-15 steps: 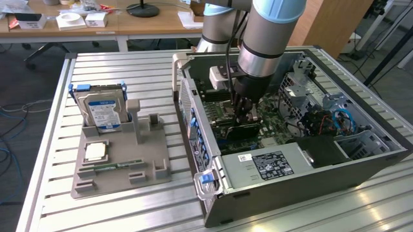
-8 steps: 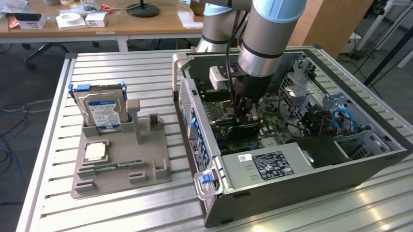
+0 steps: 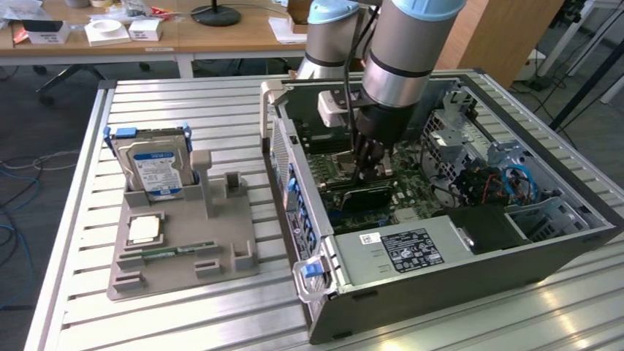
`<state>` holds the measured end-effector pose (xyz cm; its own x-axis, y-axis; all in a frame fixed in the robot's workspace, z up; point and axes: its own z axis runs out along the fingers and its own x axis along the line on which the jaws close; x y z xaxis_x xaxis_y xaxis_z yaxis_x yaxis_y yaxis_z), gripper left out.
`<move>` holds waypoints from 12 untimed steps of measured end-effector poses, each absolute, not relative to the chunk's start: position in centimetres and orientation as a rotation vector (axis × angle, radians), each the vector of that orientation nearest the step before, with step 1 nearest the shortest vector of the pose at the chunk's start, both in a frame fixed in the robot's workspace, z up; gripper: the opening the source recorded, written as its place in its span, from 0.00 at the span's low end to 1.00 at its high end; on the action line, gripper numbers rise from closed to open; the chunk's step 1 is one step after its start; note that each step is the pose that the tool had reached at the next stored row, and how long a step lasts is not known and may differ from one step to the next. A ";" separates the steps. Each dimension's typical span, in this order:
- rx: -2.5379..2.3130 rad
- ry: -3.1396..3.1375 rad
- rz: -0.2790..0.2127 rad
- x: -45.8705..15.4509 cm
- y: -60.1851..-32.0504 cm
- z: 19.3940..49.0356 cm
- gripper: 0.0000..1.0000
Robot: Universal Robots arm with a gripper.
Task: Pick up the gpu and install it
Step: 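Press down on the gpu until it lock into place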
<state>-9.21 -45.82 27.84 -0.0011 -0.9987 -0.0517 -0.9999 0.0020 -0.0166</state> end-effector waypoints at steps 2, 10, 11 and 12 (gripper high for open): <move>-2.185 2.189 0.038 -9.2 -45.8 28.3 0.10; -2.185 2.189 0.038 -9.2 -45.8 30.0 0.10; -2.185 2.189 0.038 -9.2 -45.8 30.1 0.10; -2.185 2.189 0.038 -9.2 -45.8 30.2 0.10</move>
<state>-9.19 -45.82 30.25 -0.0011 -0.9987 -0.0517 -0.9999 0.0019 -0.0166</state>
